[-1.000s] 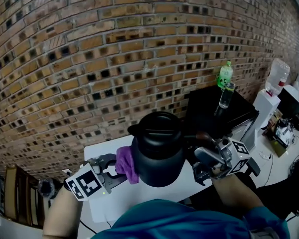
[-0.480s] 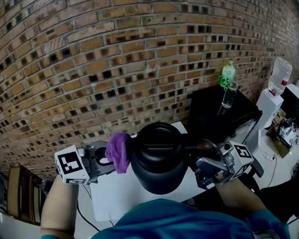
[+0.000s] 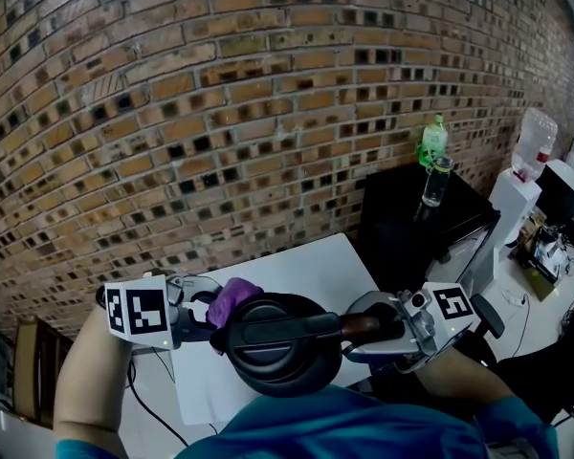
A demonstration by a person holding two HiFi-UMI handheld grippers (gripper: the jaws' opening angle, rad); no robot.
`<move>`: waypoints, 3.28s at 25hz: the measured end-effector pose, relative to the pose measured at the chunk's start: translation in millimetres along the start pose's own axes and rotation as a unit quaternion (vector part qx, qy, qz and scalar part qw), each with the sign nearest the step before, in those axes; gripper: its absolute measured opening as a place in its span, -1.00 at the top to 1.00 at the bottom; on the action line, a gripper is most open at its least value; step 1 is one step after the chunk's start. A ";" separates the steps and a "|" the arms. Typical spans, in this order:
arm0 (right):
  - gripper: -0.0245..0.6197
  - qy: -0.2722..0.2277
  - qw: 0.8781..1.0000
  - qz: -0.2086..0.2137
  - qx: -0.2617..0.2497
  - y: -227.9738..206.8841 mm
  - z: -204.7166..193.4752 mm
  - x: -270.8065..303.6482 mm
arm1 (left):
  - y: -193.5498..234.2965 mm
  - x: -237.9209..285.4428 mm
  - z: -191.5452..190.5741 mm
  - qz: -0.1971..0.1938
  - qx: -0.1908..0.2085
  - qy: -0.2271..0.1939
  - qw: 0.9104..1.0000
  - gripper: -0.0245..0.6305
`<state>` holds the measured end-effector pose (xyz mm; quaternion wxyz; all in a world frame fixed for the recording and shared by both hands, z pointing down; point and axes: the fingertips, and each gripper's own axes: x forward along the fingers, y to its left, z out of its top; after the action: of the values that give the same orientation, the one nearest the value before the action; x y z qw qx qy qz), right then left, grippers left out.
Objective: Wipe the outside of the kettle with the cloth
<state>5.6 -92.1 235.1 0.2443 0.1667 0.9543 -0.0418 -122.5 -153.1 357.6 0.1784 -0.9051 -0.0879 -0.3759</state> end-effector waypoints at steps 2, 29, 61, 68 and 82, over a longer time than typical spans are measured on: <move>0.64 0.008 1.000 0.002 0.010 -0.6 -8.2 2.6 | -0.3 7.1 -15.8 0.008 0.053 0.093 0.994 0.67; 0.65 -0.009 0.997 0.061 0.045 5.6 -20.7 24.5 | 56.2 25.4 31.1 0.013 0.063 -0.031 0.997 0.67; 0.64 -0.069 0.970 -0.204 -0.111 -68.4 87.6 -35.1 | 77.7 -73.0 52.4 0.403 -0.023 -0.042 0.914 0.68; 0.65 -0.016 0.954 -0.252 -0.164 -86.9 74.6 -14.1 | 94.3 -34.4 22.8 0.421 0.003 0.142 0.896 0.68; 0.64 -0.015 0.923 -0.342 -0.178 -138.2 89.7 -27.6 | 101.1 -29.7 54.7 0.417 -0.012 0.109 0.902 0.68</move>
<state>22.1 -244.8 169.4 0.2547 -0.2164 0.9414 0.0450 -78.2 -225.7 274.8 0.3160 -0.8145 0.3223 -0.3645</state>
